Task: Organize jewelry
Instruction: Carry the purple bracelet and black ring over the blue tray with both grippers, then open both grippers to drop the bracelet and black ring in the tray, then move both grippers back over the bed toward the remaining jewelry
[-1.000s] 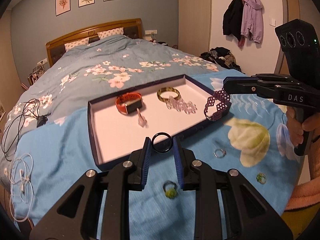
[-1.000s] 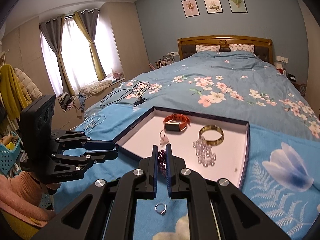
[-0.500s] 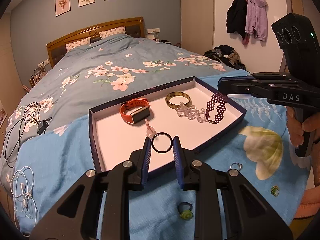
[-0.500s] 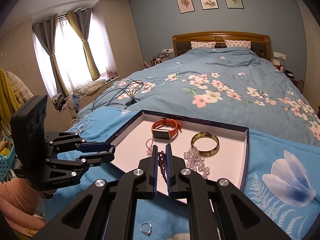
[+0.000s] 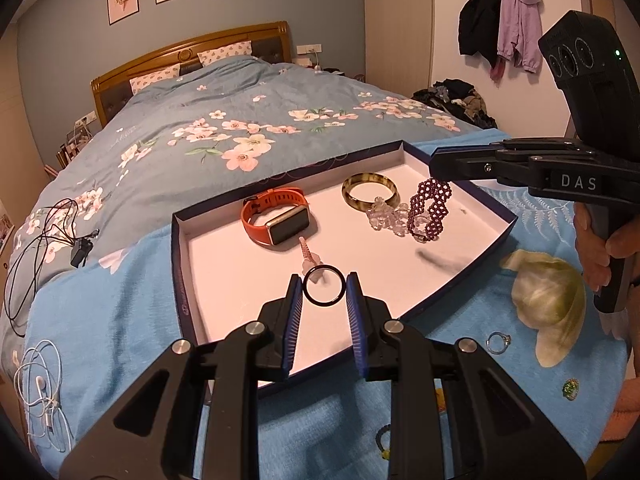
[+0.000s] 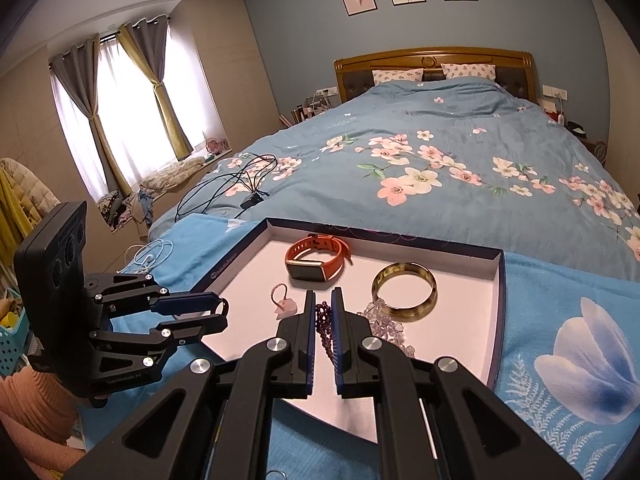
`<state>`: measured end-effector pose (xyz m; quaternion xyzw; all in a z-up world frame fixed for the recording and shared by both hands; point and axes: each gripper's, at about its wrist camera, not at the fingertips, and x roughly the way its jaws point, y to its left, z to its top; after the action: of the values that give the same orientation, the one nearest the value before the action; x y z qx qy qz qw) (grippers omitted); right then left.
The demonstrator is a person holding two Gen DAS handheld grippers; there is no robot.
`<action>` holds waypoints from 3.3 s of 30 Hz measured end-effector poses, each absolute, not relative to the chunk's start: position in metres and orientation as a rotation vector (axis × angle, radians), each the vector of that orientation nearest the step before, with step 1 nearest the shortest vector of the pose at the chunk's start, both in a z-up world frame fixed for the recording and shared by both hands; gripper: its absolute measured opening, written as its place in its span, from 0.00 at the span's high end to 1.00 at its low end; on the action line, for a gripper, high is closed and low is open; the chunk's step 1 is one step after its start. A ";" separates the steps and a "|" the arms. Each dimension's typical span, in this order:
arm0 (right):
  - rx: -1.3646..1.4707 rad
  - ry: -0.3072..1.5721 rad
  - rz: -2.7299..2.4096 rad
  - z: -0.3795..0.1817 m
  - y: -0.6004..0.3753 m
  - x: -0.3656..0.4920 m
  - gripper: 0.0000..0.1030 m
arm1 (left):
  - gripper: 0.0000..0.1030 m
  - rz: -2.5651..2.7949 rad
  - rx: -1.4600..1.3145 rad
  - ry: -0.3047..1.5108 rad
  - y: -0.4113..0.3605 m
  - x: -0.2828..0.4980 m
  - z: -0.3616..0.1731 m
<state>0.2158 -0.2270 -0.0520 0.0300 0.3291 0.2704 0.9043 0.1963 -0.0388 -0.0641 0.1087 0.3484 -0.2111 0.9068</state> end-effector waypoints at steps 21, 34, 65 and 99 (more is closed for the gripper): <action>0.089 0.713 0.552 -0.064 -0.229 0.234 0.94 | 0.78 -0.441 0.251 0.818 -0.056 0.233 -0.095; 0.098 0.715 0.548 -0.065 -0.232 0.237 0.94 | 0.78 -0.390 0.207 0.882 -0.056 0.269 -0.105; 0.101 0.706 0.507 -0.062 -0.248 0.216 0.70 | 0.47 -0.372 0.153 0.688 -0.026 0.211 -0.045; -0.042 0.822 0.592 -0.106 -0.245 0.065 0.54 | 0.44 -0.420 0.174 0.768 -0.015 0.093 -0.082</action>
<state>0.0655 -0.2453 -0.1062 -0.0201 0.3934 0.2833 0.8744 0.0926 -0.0150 -0.0823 0.0844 0.3713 -0.2033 0.9020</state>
